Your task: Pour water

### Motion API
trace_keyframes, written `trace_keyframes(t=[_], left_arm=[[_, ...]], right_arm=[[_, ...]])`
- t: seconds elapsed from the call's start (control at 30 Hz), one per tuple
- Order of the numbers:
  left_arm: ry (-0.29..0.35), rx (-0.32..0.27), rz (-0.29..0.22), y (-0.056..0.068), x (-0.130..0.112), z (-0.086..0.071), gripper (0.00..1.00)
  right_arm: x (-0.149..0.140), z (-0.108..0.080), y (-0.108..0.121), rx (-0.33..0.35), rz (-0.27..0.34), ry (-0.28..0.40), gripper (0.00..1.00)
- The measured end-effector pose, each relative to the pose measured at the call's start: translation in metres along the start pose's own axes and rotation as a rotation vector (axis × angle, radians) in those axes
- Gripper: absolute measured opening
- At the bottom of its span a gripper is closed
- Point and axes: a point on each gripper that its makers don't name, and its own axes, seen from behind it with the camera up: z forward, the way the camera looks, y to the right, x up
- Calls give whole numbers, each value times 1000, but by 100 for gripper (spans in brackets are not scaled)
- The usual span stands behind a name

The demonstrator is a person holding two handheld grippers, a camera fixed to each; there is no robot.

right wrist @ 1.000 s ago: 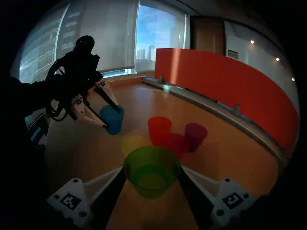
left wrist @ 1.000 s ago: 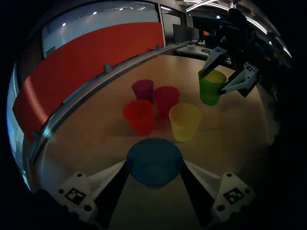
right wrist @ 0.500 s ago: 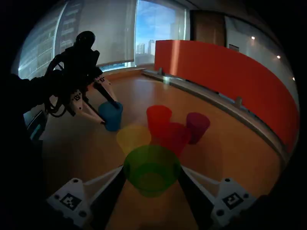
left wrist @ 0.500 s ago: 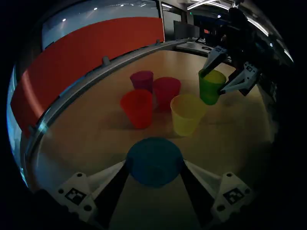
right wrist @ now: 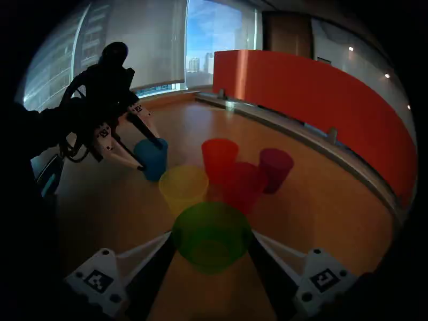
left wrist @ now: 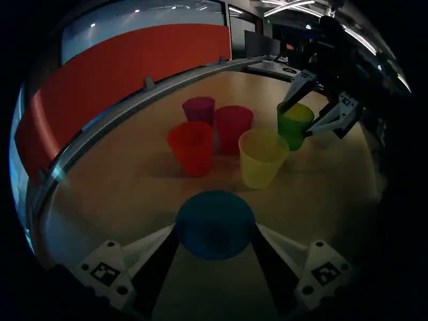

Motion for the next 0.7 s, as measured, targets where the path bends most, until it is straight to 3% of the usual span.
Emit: trace_keyframes(t=[0.37, 0.7], left_arm=[[-21, 8, -14, -3, -12, 0, 88], [-53, 27, 3, -6, -23, -1, 88]], right_arm=[[-5, 3, 1, -10, 3, -7, 92], [-17, 8, 3, -16, 9, -25, 92]])
